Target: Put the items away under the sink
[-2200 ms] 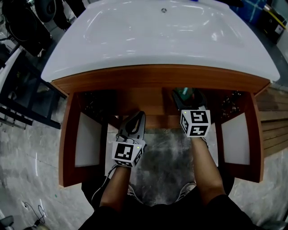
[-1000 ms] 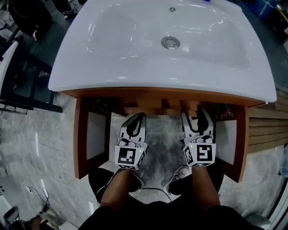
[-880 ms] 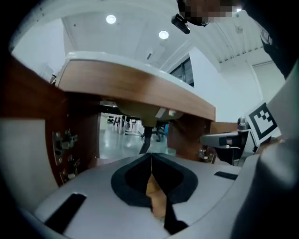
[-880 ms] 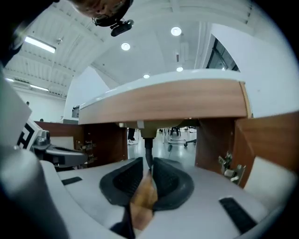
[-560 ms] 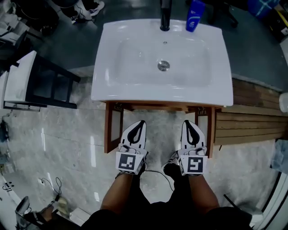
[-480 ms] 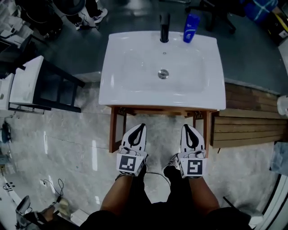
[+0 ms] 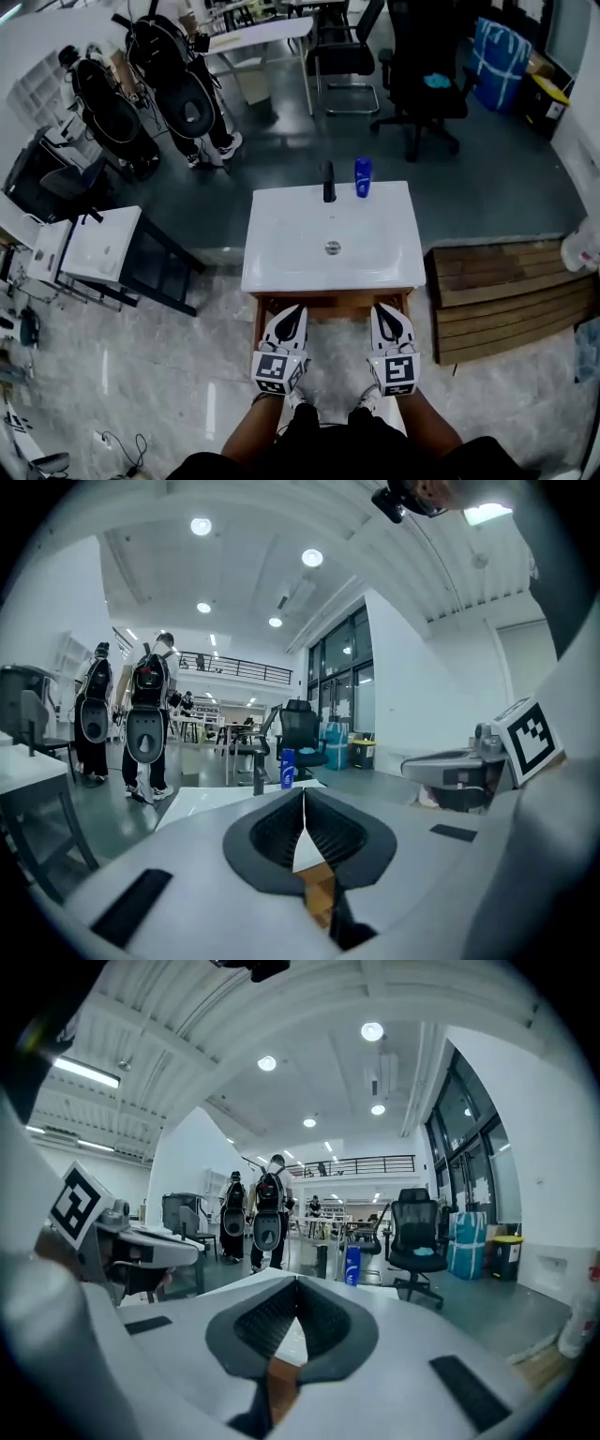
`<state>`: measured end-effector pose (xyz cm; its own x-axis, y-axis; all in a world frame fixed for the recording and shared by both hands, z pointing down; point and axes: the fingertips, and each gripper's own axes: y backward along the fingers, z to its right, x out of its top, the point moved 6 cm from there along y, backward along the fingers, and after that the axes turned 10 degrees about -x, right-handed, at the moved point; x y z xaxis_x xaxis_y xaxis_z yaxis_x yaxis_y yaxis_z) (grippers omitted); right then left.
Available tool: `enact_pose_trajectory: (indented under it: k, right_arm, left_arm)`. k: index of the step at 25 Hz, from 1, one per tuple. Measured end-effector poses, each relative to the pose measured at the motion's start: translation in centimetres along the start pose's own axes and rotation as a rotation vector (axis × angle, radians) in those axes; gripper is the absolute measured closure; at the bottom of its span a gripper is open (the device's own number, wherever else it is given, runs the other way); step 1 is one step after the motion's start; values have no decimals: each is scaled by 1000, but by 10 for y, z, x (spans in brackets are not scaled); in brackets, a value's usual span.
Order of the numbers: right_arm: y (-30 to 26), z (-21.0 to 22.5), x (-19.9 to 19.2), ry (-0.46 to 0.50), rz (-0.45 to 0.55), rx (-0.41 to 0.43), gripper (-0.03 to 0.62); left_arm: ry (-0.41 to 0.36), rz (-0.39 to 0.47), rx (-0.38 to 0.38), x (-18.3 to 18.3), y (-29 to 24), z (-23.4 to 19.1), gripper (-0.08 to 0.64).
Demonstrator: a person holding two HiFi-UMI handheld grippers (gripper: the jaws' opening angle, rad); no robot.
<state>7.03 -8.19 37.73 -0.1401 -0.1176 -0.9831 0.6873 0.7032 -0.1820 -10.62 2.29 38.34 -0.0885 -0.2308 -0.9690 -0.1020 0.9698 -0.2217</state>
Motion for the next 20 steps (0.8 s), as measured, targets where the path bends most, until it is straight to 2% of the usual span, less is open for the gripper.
enact_pose_trajectory:
  k: [4,14,20]
  right_arm:
    - [9,8,13,82,50,-6,572]
    - [26,25,14,88,56,4,572]
    - [31,32,13,93,54,6,572]
  left_arm:
    - [-12,30,-5,12,0,8,538]
    - [-2,81,33,26,-4,21,538]
    - [-3,92,18,30,-9,29,538]
